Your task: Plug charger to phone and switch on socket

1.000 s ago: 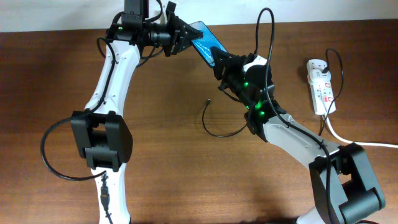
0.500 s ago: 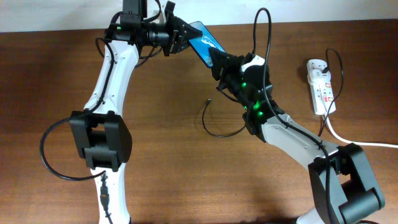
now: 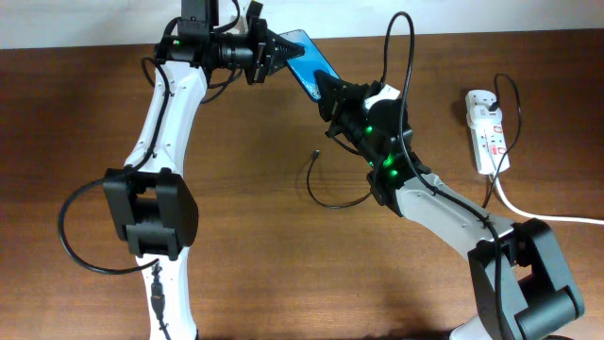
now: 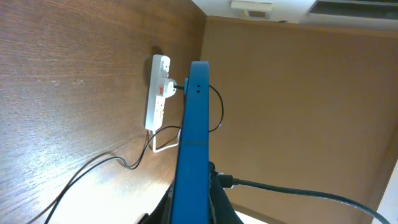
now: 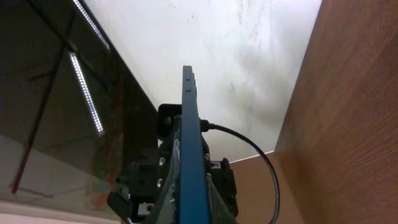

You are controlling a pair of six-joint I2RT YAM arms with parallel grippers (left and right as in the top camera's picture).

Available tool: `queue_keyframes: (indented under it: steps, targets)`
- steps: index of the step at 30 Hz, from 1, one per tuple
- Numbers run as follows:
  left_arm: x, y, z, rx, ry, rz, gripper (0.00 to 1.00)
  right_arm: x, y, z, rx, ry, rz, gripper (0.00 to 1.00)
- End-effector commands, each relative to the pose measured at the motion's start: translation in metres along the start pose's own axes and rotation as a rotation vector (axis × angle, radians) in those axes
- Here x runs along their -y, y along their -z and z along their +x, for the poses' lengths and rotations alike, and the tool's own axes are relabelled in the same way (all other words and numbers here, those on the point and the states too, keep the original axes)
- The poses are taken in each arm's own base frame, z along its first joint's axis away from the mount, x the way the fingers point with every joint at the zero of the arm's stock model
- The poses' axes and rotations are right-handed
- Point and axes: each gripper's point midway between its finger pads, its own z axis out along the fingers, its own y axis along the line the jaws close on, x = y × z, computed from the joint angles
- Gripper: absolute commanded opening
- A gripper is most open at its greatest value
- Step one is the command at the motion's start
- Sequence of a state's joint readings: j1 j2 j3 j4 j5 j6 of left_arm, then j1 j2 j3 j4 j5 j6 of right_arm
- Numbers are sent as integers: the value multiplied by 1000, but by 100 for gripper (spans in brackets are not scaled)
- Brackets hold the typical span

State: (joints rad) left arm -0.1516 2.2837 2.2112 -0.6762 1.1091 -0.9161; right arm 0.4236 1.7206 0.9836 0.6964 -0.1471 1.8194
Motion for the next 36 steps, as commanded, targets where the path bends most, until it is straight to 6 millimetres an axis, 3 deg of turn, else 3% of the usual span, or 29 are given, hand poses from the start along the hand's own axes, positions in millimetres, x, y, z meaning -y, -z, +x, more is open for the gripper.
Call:
queue_keyframes:
  steps: [1,3,9,12,14,17,20,24,27,30,36]
  targets:
    - [15,-8,9,-23,-113,21,0,22,3,53,-238,191,67,11]
    - [13,2,3,-8,-106,26,0,16,4,34,-209,230,56,25]
    - [9,28,-9,13,-145,48,0,-1,19,-37,-174,352,39,33]
    - [-6,44,-11,18,-150,24,0,9,37,-57,-278,404,102,33]
    - [-17,59,-10,13,-167,16,0,27,47,-67,-306,463,212,33]
    - [-23,72,-4,-4,-274,29,0,46,56,-68,-350,589,383,26]
    - [-32,73,7,-34,-335,13,0,74,74,-71,-358,677,604,27]
    - [-34,72,10,-42,-316,7,0,130,90,-42,-458,721,798,27]
    - [-34,72,10,-43,-315,7,0,164,87,-30,-467,696,882,26]
    - [-34,72,10,-43,-312,7,0,190,73,-31,-446,611,898,24]
    - [-34,72,10,-44,-307,8,0,217,53,-31,-479,551,851,24]
